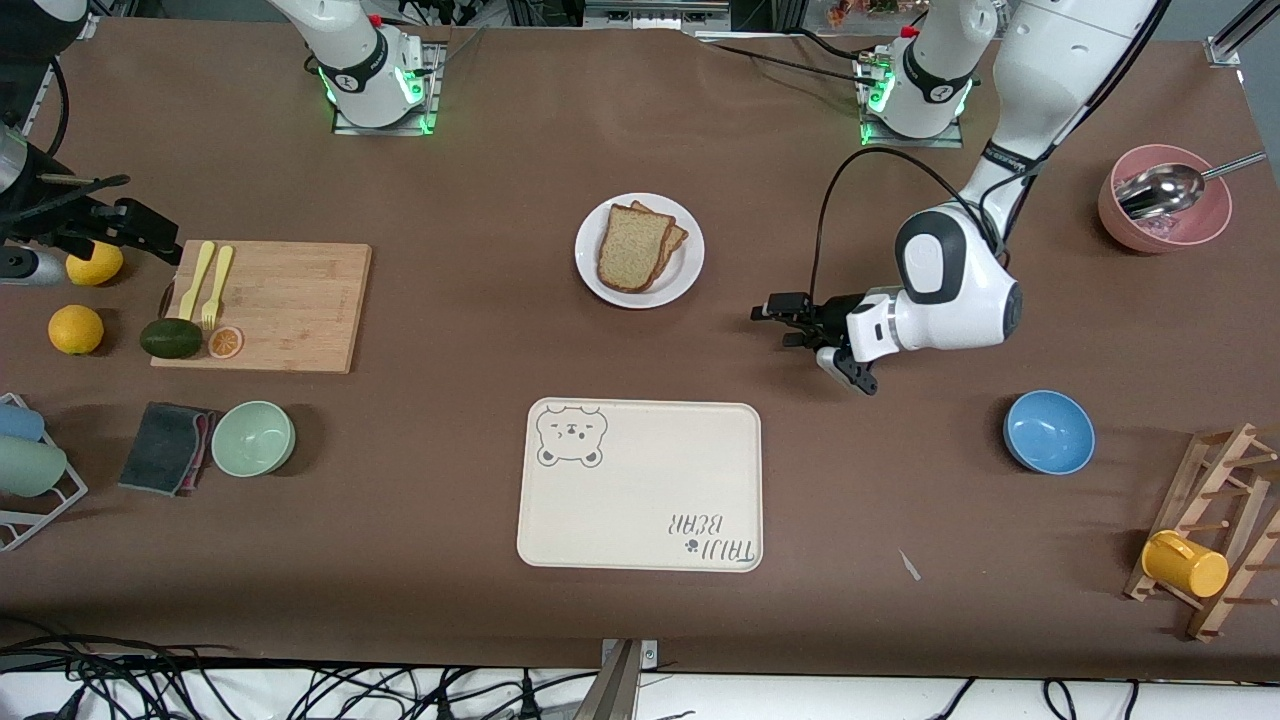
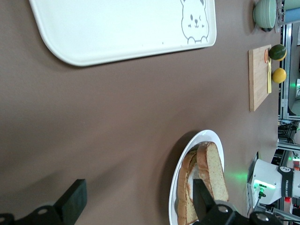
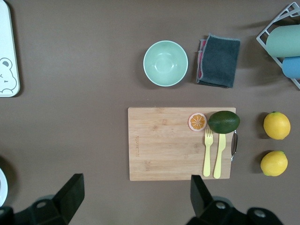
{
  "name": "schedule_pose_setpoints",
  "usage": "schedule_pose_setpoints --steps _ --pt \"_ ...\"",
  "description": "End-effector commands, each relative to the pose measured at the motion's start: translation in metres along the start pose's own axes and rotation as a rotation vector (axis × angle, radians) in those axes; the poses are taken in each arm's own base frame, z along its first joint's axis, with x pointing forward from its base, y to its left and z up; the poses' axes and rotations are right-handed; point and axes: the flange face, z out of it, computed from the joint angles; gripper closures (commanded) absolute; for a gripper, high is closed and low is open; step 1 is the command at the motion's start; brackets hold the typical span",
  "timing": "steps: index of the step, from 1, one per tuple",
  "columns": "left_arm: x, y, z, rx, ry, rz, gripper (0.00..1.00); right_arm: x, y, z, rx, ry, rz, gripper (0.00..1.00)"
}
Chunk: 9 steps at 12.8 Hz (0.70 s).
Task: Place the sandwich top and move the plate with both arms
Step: 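Move the left gripper to the rim of the white plate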
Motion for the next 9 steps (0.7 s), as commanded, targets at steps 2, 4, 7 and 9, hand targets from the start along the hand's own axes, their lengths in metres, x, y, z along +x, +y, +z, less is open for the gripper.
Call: schedule_pose_setpoints --steps 2,4,7,9 --pt "-0.007 0.001 0.026 -0.029 -0.010 0.013 0.01 -0.003 -0.004 0.000 0.083 -0.008 0.021 0.00" --pt "-0.012 0.003 0.041 -0.079 -0.021 -0.021 0.01 -0.002 -0.005 -0.001 0.076 -0.003 0.014 0.00" --pt "-0.024 0.008 0.058 -0.156 0.000 -0.103 0.01 -0.002 -0.002 0.000 0.079 -0.006 0.023 0.00" --pt "-0.034 0.003 0.071 -0.192 0.017 -0.103 0.01 -0.002 -0.002 0.000 0.080 -0.006 0.024 0.00"
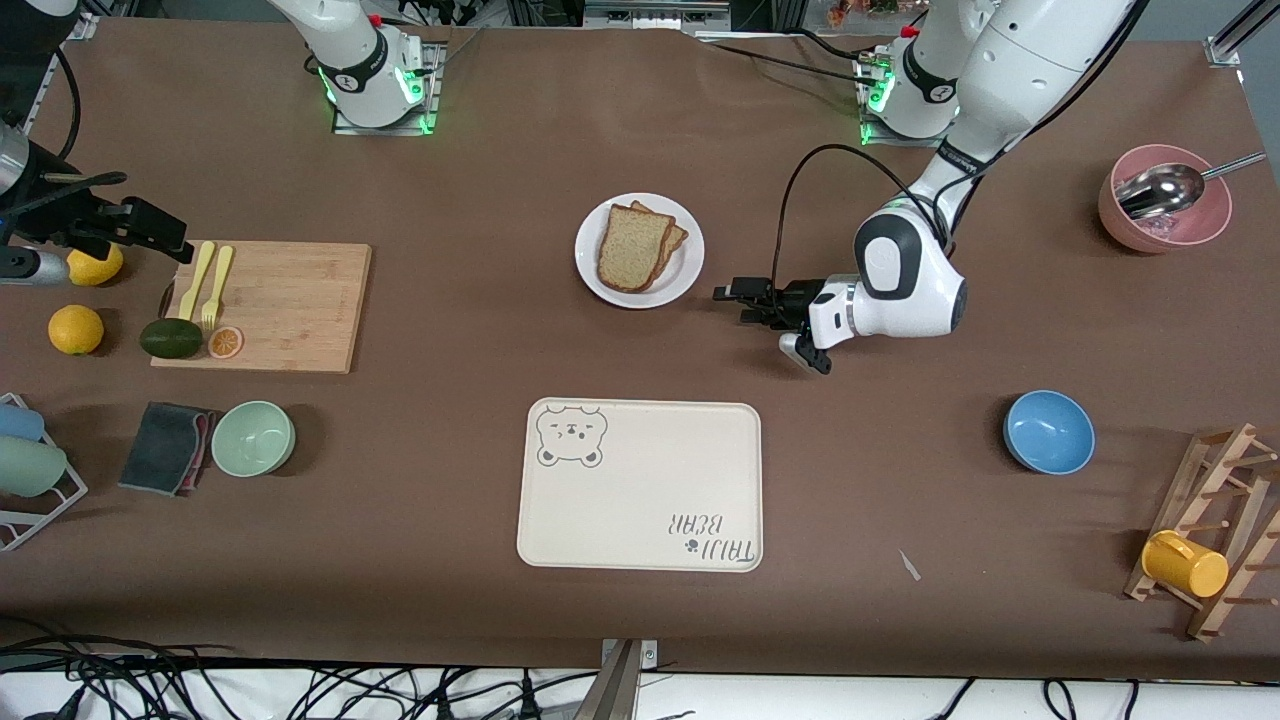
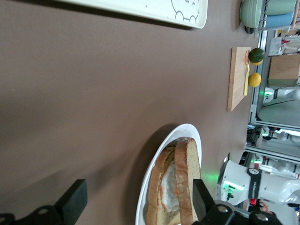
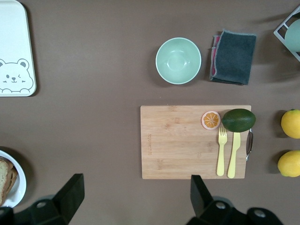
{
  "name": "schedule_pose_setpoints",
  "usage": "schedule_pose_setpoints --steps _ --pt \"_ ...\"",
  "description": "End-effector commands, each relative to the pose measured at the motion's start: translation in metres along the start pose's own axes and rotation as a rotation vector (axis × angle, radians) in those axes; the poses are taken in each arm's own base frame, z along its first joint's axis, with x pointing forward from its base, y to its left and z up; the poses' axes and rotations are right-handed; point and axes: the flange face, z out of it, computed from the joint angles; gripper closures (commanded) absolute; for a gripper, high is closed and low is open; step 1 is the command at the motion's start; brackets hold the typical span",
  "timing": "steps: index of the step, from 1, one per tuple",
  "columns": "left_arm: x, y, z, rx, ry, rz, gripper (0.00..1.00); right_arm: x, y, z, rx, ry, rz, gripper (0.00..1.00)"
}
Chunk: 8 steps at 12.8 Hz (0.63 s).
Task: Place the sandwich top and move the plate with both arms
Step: 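Move the left gripper to the rim of the white plate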
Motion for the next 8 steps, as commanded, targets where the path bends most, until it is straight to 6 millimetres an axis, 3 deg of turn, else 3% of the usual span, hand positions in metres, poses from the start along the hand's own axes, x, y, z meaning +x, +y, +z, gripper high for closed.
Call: schedule_pose_setpoints --steps 1,4,6,8 --pt "-0.015 -0.009 0.017 -0.059 0.023 0.039 0.01 -0.001 0.001 -0.001 0.022 0.000 0.013 0.00" --pt "-0.023 -0.016 0.030 -0.107 0.007 0.021 0.01 -0.002 0.003 0.001 0.021 -0.010 0.013 0.00" --pt "-0.030 -0.019 0.033 -0.132 0.003 -0.013 0.08 -0.002 0.002 0.000 0.021 -0.007 0.013 0.00" --pt "-0.034 -0.011 0.044 -0.144 -0.009 -0.016 0.08 -0.002 0.002 0.001 0.021 -0.009 0.007 0.00"
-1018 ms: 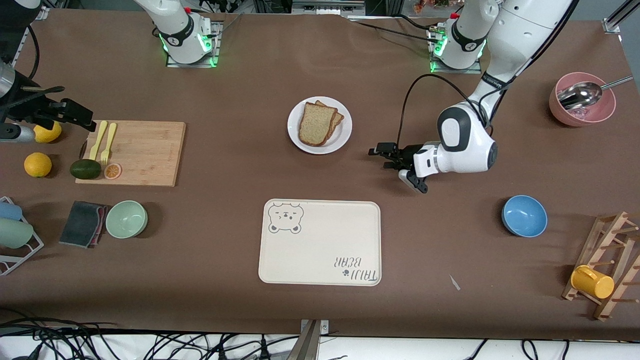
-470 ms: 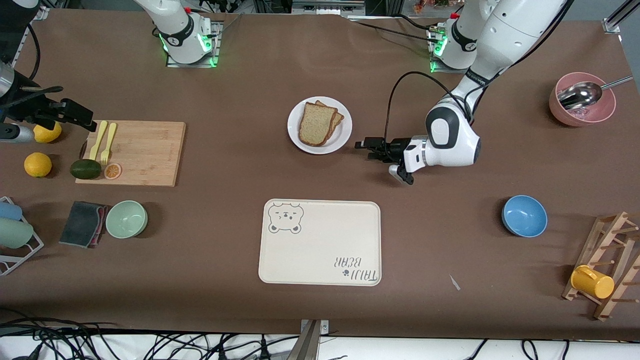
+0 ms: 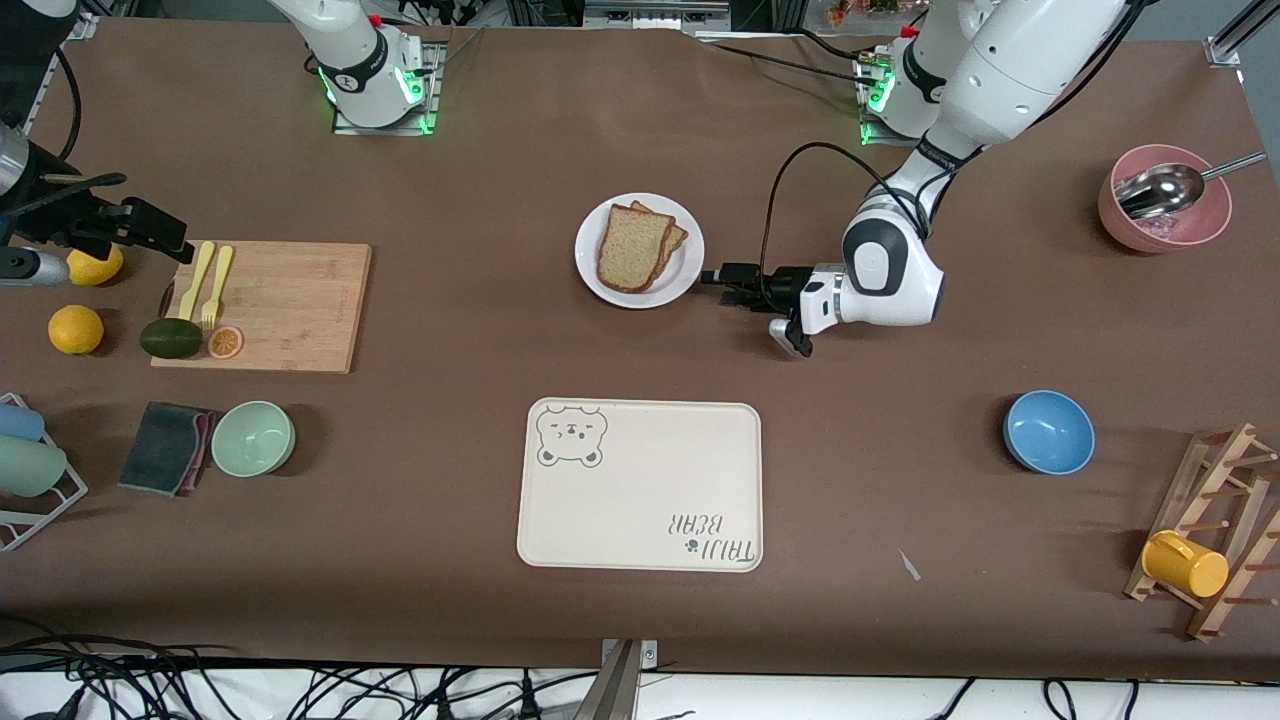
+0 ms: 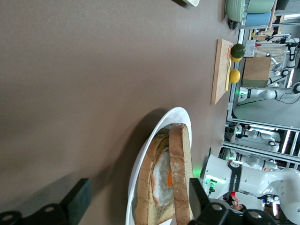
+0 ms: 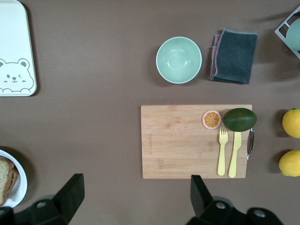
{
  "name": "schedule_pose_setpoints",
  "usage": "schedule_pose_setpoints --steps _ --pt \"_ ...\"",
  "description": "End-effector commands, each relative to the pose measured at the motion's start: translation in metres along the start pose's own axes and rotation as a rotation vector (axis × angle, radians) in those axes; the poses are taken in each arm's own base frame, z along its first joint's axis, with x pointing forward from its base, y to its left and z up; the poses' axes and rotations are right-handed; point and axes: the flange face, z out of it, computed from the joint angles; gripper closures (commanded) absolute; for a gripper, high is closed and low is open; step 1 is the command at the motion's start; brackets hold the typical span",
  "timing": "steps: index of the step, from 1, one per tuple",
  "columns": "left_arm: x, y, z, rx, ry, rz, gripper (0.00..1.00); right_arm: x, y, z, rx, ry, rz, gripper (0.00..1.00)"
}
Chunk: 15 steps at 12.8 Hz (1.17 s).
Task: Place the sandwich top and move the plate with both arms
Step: 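Move the left gripper to the rim of the white plate, then grasp the plate rim with the left gripper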
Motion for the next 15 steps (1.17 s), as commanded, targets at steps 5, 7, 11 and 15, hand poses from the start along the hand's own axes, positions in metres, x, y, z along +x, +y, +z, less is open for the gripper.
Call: schedule_pose_setpoints --steps 5,7,11,15 --pt "-0.013 0.007 0.033 -0.039 -0.006 0.000 0.09 -0.002 0.003 0.000 0.020 -0.005 0.002 0.00" --pt "-0.015 0.006 0.038 -0.037 -0.016 0.002 0.15 -0.002 0.004 0.000 0.020 -0.004 0.004 0.00" --pt "-0.017 0.000 0.048 -0.018 -0.007 0.005 0.15 -0.002 0.004 0.001 0.020 -0.008 0.002 0.00" --pt "-0.019 0.002 0.053 -0.018 0.003 0.002 0.15 -0.002 0.007 0.001 0.020 -0.010 0.007 0.00"
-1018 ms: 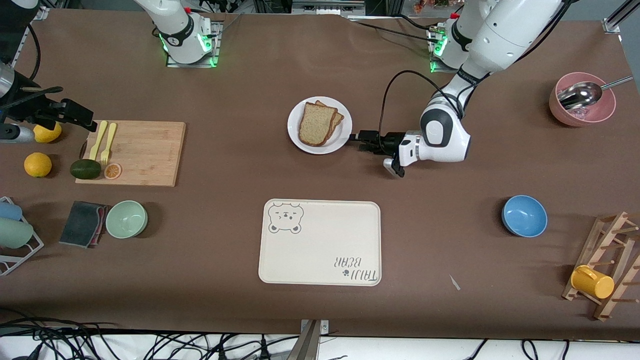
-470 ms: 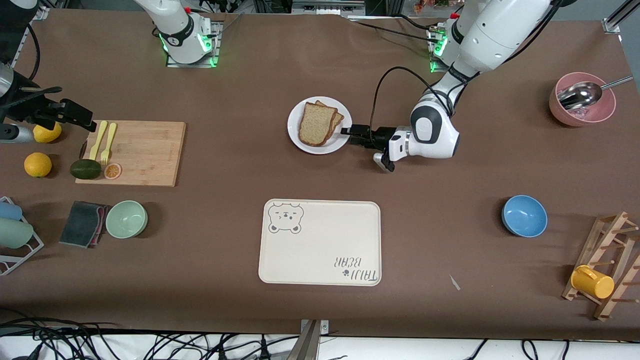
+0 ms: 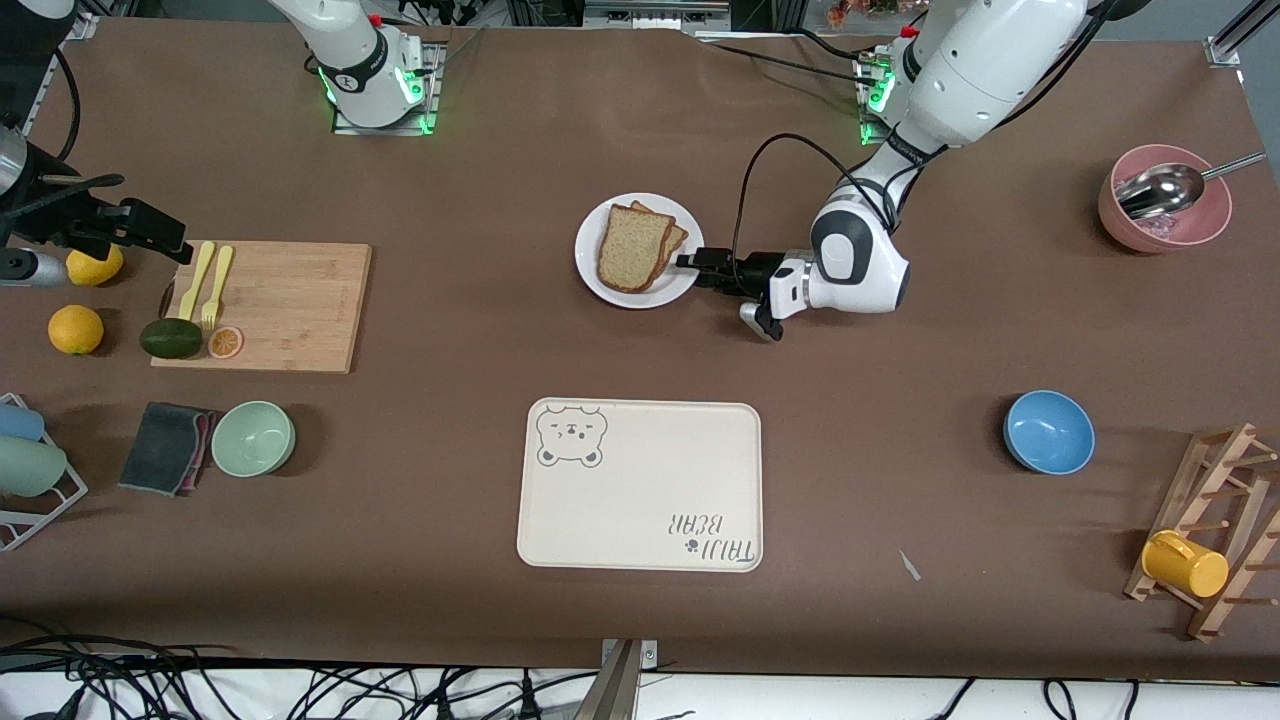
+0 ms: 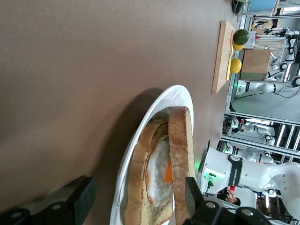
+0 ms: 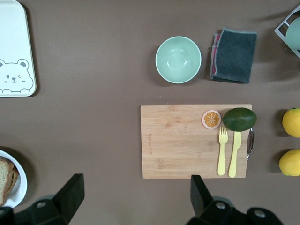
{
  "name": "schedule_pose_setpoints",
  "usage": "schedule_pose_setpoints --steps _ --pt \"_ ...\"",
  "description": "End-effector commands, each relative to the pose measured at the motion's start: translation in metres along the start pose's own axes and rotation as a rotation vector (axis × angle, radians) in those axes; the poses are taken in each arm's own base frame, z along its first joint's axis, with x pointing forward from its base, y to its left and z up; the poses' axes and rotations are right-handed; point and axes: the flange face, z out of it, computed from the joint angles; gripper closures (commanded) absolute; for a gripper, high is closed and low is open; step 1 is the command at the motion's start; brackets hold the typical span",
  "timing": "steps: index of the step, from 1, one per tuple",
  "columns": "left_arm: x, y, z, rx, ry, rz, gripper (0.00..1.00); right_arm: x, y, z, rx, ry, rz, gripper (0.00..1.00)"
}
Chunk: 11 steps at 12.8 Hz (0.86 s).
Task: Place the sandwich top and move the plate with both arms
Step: 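Grasp the plate rim with the left gripper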
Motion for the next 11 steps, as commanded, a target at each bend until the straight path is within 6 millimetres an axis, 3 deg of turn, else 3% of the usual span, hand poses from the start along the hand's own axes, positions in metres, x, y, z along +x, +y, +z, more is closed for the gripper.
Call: schedule_pose_setpoints --steps 1,2,3,6,7,9,11 --pt "-0.0005 0.0037 0.0092 -0.008 0.027 0.013 0.16 -0.0023 0.0065 0.0000 0.018 -0.007 0.004 0.00" --pt "-0.0014 0.0051 0.0120 -0.014 0.030 0.007 0.19 -0.0024 0.0065 0.0007 0.018 -0.008 0.004 0.00" --pt "-0.0011 0.0049 0.0113 -0.014 0.033 0.008 0.31 -0.0023 0.0063 0.0000 0.020 -0.007 0.006 0.00" --pt "0.0001 0.0039 0.0087 -0.016 0.039 0.040 0.45 -0.0029 0.0080 0.0000 0.020 -0.008 0.007 0.00" --pt "0.0004 0.0036 0.0080 -0.017 0.040 0.044 0.45 -0.0025 0.0072 0.0009 0.020 -0.010 0.006 0.00" --pt "0.0001 0.0038 0.0087 -0.016 0.039 0.046 0.57 -0.0029 0.0080 0.0000 0.020 -0.008 0.007 0.00" --pt "-0.0007 0.0036 0.0103 -0.015 0.036 0.046 0.59 -0.0032 0.0081 0.0009 0.020 -0.011 0.007 0.00"
